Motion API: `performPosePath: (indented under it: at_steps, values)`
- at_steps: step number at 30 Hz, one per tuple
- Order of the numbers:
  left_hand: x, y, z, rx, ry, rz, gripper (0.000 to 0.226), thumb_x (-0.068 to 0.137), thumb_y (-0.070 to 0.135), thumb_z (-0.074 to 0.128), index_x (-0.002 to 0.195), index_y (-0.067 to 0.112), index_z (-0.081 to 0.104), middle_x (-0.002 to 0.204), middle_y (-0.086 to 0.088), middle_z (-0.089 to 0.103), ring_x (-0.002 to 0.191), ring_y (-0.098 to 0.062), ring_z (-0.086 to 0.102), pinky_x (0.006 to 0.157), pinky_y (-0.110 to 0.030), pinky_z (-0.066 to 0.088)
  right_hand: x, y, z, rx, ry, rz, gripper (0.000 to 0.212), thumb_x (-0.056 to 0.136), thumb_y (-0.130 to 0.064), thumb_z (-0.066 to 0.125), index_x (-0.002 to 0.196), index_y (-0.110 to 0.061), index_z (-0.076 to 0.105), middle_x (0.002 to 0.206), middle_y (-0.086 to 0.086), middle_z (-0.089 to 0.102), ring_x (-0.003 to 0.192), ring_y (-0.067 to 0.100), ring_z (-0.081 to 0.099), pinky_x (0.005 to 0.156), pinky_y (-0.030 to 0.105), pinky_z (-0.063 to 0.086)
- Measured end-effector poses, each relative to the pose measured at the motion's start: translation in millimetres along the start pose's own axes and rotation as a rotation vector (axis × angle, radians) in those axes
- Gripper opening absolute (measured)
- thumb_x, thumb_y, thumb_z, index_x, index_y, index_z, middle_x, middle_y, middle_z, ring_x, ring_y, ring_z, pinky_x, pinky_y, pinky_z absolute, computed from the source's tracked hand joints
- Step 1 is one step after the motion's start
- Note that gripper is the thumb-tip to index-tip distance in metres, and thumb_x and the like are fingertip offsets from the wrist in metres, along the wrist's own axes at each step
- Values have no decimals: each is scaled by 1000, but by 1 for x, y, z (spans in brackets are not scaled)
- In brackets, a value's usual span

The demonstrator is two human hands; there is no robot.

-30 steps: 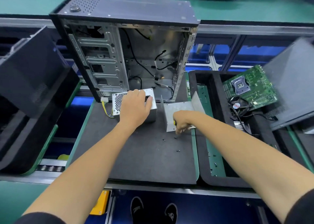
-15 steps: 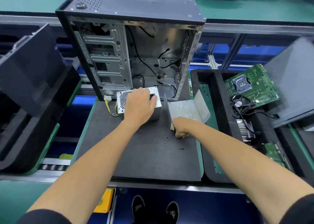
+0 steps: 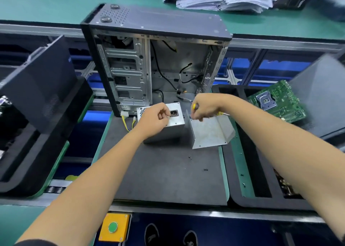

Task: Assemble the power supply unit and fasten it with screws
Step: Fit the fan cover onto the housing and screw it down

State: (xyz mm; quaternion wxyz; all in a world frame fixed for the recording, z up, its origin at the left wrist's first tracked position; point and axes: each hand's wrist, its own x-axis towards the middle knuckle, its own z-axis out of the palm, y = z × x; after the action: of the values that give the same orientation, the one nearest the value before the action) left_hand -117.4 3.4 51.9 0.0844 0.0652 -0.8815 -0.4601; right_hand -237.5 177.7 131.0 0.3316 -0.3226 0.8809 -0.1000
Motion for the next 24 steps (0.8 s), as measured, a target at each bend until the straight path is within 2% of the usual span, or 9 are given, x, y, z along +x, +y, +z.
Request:
performPosePath:
  at_steps: [2, 4, 8, 10, 13, 17, 20, 22, 24]
  values:
    - [-3, -2, -10, -98, -66, -2, 28, 76, -8, 64, 86, 17, 57, 70, 6, 53, 55, -1, 42, 57, -13, 38, 2, -26, -6, 162, 109, -99, 9, 81, -11, 68, 74, -12, 73, 65, 3, 69, 46, 13, 48, 43, 22, 41]
    - [-5, -4, -14, -215, -66, -8, 31, 76, -5, 72, 90, 17, 56, 72, 5, 54, 55, 2, 43, 57, -11, 39, 7, -52, 5, 278, 173, -131, 9, 83, -9, 66, 78, -7, 73, 61, 5, 64, 46, 14, 41, 44, 24, 37]
    - [-10, -12, -17, -388, 186, -49, 28, 80, 6, 76, 91, 19, 54, 72, 4, 57, 59, -1, 50, 61, -16, 43, 27, -84, 26, 410, 274, -120, 17, 83, 0, 59, 87, 16, 63, 63, 11, 45, 55, 16, 30, 50, 28, 26]
    - [-14, -16, -20, -414, 308, -85, 28, 82, 9, 75, 91, 24, 53, 72, 4, 60, 60, -2, 54, 61, -16, 44, 34, -91, 25, 452, 256, -117, 8, 82, 5, 61, 82, 11, 65, 52, 5, 47, 46, 14, 33, 44, 23, 26]
    - [-22, -19, -21, -364, 401, -109, 24, 82, 7, 74, 86, 23, 57, 73, 3, 65, 61, 2, 59, 61, -12, 45, 39, -99, 25, 439, 228, -99, 15, 81, 3, 67, 71, -8, 66, 46, -4, 52, 40, 9, 41, 38, 18, 33]
    - [-31, -19, -25, -227, 423, -93, 10, 83, 6, 73, 84, 15, 69, 74, 8, 68, 65, 5, 60, 64, -9, 46, 44, -105, 27, 438, 134, -50, 8, 83, -1, 64, 80, -5, 69, 58, 7, 54, 48, 16, 44, 46, 24, 38]
    - [-33, -18, -36, -139, 392, -75, 4, 84, 7, 72, 87, 9, 73, 76, 4, 69, 68, 2, 61, 66, -9, 46, 46, -106, 27, 400, 86, -49, 12, 88, -7, 58, 82, -10, 69, 71, 15, 58, 62, 24, 45, 58, 36, 39]
    - [-36, -17, -43, -88, 348, -76, 1, 83, 6, 72, 81, 6, 72, 74, -1, 71, 68, -9, 64, 67, -17, 50, 47, -108, 30, 402, 89, -69, 12, 91, -11, 58, 82, -10, 65, 73, 13, 63, 60, 23, 48, 55, 32, 40]
    - [-42, -19, -50, -25, 288, -55, 5, 80, 2, 72, 76, 3, 70, 71, -3, 70, 64, -9, 63, 64, -19, 51, 48, -111, 32, 402, 97, -89, 12, 93, -12, 58, 83, -8, 62, 78, 10, 70, 48, 15, 51, 46, 22, 40]
